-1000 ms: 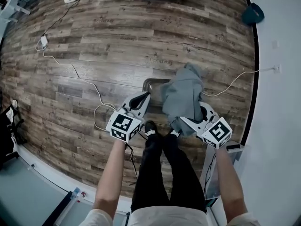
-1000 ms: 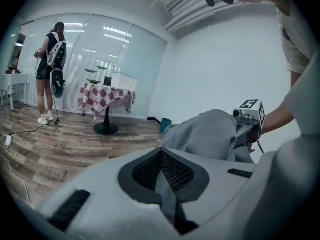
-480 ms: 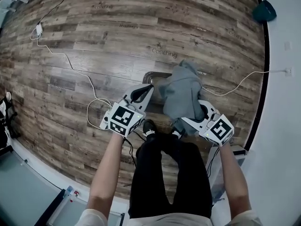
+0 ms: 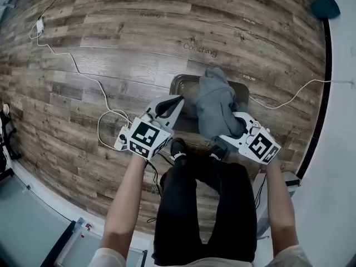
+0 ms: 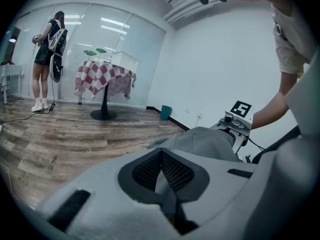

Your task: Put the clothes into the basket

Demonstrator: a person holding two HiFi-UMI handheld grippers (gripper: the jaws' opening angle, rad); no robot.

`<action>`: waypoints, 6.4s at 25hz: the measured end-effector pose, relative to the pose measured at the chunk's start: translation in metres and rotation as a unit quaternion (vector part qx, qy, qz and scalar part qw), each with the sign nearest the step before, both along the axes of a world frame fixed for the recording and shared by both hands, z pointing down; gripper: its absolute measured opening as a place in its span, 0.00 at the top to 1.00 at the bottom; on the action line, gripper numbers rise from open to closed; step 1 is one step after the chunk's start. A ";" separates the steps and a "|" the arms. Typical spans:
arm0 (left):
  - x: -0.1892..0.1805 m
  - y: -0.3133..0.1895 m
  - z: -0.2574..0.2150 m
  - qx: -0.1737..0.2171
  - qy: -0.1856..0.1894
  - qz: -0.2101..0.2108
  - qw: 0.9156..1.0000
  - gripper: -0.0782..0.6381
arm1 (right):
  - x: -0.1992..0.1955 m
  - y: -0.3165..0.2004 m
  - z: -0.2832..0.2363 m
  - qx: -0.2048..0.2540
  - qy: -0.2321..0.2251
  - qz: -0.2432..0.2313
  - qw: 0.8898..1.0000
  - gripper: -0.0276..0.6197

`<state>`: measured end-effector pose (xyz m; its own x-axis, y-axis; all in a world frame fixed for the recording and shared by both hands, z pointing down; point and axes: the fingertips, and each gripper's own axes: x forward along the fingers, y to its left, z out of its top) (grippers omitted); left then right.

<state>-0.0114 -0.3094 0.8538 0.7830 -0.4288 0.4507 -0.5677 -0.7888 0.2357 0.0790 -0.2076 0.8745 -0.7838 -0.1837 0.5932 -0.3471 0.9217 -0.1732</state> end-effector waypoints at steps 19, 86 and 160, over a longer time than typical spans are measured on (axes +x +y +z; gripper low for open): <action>0.027 -0.007 0.115 0.001 0.041 -0.021 0.999 0.87 | -0.030 -0.030 0.182 -0.022 0.056 -0.070 0.996 0.65; 0.017 0.029 -0.109 -0.057 -0.033 -0.073 0.995 0.87 | 0.045 -0.030 -0.049 -0.104 0.119 0.397 0.904 0.23; 0.092 0.001 -0.495 0.107 0.089 -0.048 0.989 0.87 | 0.057 -0.072 -0.514 0.141 -0.093 0.391 0.905 0.92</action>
<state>0.0807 -0.3084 0.3592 0.7924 -0.5760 0.2010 -0.6074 -0.7755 0.1721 0.1356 -0.2797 0.3604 -0.4301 -0.8488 0.3074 -0.9014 0.4229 -0.0933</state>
